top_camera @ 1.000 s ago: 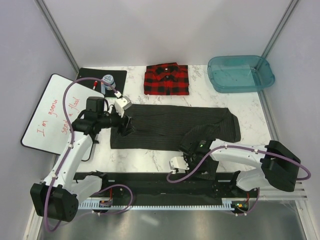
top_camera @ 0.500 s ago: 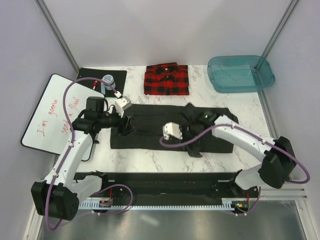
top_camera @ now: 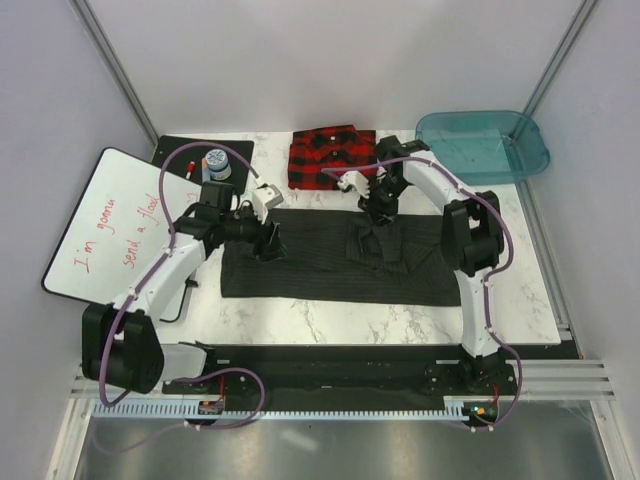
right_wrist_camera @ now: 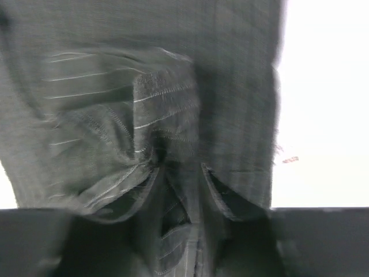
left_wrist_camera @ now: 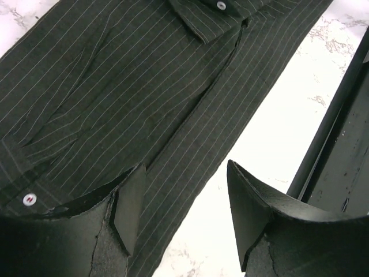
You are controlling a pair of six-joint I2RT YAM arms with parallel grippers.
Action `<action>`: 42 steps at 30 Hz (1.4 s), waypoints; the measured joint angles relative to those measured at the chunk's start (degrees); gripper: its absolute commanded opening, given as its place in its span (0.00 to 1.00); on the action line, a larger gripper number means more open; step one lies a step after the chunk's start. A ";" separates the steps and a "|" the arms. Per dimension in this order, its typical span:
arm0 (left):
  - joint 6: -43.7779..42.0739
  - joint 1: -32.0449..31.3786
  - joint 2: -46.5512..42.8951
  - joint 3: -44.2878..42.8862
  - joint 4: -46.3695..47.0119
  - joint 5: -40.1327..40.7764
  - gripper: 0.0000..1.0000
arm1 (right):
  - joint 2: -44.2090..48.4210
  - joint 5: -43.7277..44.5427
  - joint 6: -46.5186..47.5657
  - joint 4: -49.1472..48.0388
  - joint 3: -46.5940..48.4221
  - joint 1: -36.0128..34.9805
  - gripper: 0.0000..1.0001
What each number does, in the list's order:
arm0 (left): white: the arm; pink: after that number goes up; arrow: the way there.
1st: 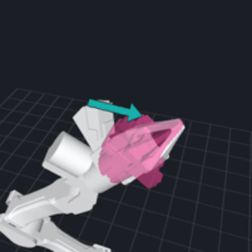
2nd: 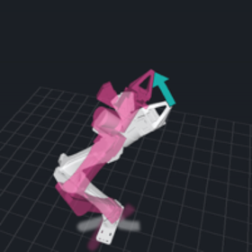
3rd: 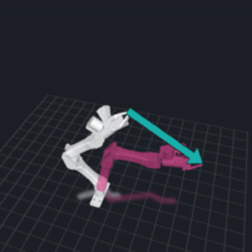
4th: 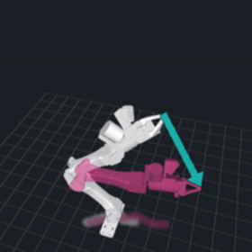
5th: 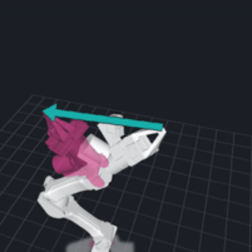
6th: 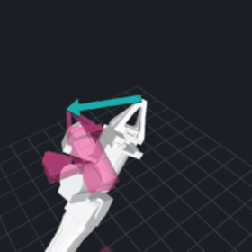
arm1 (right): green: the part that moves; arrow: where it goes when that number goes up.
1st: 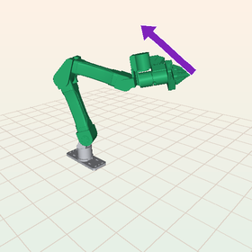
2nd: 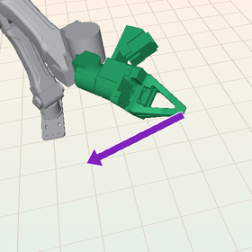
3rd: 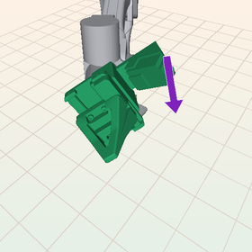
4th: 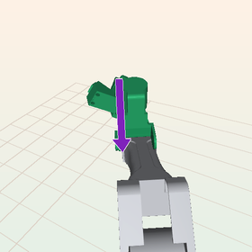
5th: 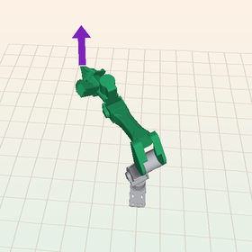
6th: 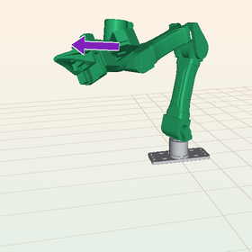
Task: Fold and stack the long sleeve shirts
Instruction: Fold the shirt
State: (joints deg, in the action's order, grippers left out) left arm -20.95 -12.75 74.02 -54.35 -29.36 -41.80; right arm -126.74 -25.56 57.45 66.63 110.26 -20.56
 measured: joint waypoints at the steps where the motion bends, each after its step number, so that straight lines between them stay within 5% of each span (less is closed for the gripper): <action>1: 0.44 -0.42 0.74 -0.11 0.59 0.17 0.65 | -2.12 -0.11 -0.68 0.28 1.75 1.20 0.48; 6: 2.73 -1.33 4.48 -0.46 4.00 1.51 0.66 | -6.97 -1.62 -6.86 0.46 8.41 6.27 0.64; 11: 4.04 -5.66 7.65 -2.56 5.35 4.72 0.66 | -5.60 -6.56 -14.75 -0.04 9.31 12.00 0.64; 22: 12.72 -26.16 26.10 -19.93 8.59 20.90 0.57 | 4.90 -20.11 -32.13 -4.57 -16.83 19.26 0.51; 30: 2.73 -39.28 36.70 -30.53 9.05 35.19 0.57 | 10.73 -22.84 -37.79 -7.80 -22.38 25.66 0.52; 37: -7.13 -39.56 43.08 -35.15 7.96 40.52 0.59 | 12.11 -24.22 -37.13 -6.86 -22.38 30.14 0.53; 42: -9.16 -38.71 44.78 -35.91 7.56 41.66 0.47 | 12.11 -25.33 -35.41 -5.42 -22.51 31.17 0.54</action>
State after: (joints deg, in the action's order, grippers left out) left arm -30.11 -51.46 118.80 -90.26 -21.80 -0.14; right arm -114.63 -50.89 22.04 61.21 87.74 10.61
